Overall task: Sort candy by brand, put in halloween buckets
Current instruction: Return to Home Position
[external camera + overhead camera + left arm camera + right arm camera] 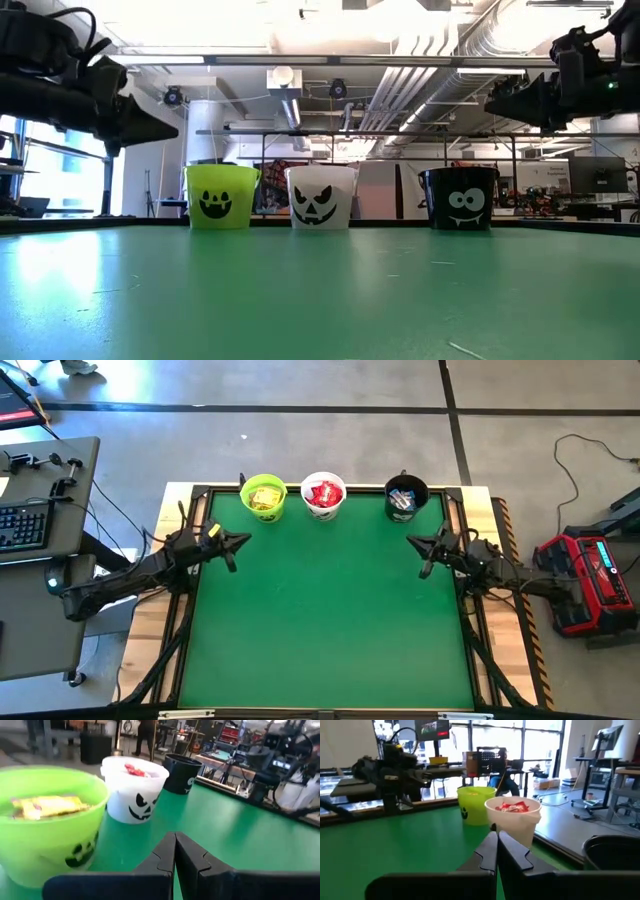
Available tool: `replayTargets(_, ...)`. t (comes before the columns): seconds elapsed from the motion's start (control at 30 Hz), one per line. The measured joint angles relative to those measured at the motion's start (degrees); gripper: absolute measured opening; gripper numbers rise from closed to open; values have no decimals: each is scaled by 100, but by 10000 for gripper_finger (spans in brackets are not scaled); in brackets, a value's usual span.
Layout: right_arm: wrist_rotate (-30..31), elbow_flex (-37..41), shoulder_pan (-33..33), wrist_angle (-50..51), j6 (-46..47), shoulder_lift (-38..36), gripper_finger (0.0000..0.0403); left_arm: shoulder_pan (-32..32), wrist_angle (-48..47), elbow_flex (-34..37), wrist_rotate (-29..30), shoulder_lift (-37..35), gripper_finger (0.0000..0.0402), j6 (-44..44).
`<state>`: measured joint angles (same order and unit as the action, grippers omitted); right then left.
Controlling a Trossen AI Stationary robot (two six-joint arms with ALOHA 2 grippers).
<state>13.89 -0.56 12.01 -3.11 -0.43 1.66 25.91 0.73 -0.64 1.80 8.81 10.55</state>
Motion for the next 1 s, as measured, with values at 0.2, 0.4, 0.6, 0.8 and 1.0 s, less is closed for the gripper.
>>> replayTargets(0.2, -51, 0, 0, 9, 544, 259, 0, 0, -2, 0, 0, 182, 1, -143)
replayTargets(0.4, -53, 0, 0, 9, 595, 325, 0, 0, -2, 0, -1, 209, 1, -314)
replayTargets(0.6, -55, 2, 0, 9, 596, 325, 0, 0, -2, -2, -1, 209, 1, -320)
replayTargets(0.8, -55, 2, 0, 9, 595, 325, 0, 0, -2, -2, -2, 209, 1, -322)
replayTargets(1.0, -55, 2, 0, 9, 597, 325, 0, 0, -2, -2, -1, 209, 1, -323)
